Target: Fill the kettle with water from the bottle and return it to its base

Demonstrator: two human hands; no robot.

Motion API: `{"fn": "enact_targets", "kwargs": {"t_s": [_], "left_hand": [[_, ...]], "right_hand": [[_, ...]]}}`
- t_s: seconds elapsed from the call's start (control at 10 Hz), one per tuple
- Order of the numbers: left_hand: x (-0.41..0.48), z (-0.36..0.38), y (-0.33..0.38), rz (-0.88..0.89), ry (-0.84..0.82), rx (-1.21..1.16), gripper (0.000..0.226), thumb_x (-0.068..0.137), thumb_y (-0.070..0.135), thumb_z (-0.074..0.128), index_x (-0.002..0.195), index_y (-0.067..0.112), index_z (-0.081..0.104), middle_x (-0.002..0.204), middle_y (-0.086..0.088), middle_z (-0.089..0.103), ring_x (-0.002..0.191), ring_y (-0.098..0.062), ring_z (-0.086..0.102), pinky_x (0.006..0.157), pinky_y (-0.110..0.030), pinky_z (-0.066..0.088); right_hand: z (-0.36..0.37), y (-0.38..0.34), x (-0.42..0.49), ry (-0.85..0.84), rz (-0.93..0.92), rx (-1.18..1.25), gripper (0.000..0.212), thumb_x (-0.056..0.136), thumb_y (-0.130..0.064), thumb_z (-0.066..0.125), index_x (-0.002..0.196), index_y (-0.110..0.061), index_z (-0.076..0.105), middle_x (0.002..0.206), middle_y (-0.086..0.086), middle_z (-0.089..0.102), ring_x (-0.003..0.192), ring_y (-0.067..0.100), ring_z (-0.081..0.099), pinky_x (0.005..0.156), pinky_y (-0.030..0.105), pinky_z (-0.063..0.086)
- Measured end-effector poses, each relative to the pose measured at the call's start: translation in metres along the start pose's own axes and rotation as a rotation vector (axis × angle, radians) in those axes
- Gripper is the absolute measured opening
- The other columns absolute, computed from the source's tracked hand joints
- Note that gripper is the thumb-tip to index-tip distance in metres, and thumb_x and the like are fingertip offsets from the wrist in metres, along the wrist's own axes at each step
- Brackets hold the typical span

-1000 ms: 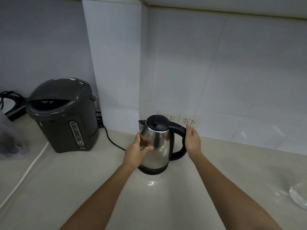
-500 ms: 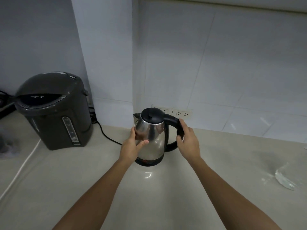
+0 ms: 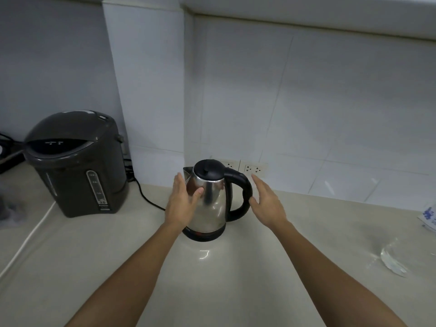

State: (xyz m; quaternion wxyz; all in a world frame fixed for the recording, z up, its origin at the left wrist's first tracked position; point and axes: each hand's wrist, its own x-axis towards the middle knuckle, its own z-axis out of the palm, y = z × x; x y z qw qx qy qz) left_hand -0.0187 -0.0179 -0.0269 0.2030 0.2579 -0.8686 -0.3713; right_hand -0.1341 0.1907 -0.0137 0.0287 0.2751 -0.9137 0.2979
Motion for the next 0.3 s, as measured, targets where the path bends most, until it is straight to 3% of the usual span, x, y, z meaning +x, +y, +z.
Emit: {"fn": "enact_targets", "kwargs": {"t_s": [0.1, 0.2, 0.3], "left_hand": [[0.008, -0.001, 0.032, 0.121, 0.103, 0.141, 0.079, 0.098, 0.053, 0.035, 0.155, 0.009, 0.004, 0.163, -0.009, 0.003, 0.151, -0.024, 0.006, 0.122, -0.042, 0.014], [0.008, 0.007, 0.081, 0.292, 0.168, 0.171, 0.066, 0.102, 0.042, 0.031, 0.155, 0.011, 0.007, 0.163, -0.004, -0.001, 0.151, -0.017, -0.001, 0.121, -0.037, 0.003], [0.003, 0.024, 0.13, 0.434, 0.049, 0.227, 0.059, 0.104, 0.033, 0.03, 0.155, 0.009, 0.011, 0.163, -0.006, 0.003, 0.151, -0.018, 0.002, 0.122, -0.041, 0.003]], "right_hand": [[-0.028, 0.011, 0.001, -0.016, 0.051, -0.212, 0.065, 0.098, -0.028, 0.041, 0.155, -0.02, 0.011, 0.164, -0.001, 0.009, 0.151, 0.02, 0.008, 0.12, 0.043, 0.017], [-0.066, 0.03, 0.003, -0.044, 0.128, -0.319, 0.065, 0.1, -0.031, 0.034, 0.155, -0.017, 0.003, 0.164, -0.001, -0.002, 0.151, 0.021, -0.004, 0.121, 0.046, 0.009], [-0.103, 0.043, 0.005, -0.034, 0.143, -0.396, 0.064, 0.101, -0.031, 0.03, 0.155, -0.015, 0.001, 0.164, 0.001, -0.004, 0.151, 0.022, -0.006, 0.121, 0.048, 0.008]]}}
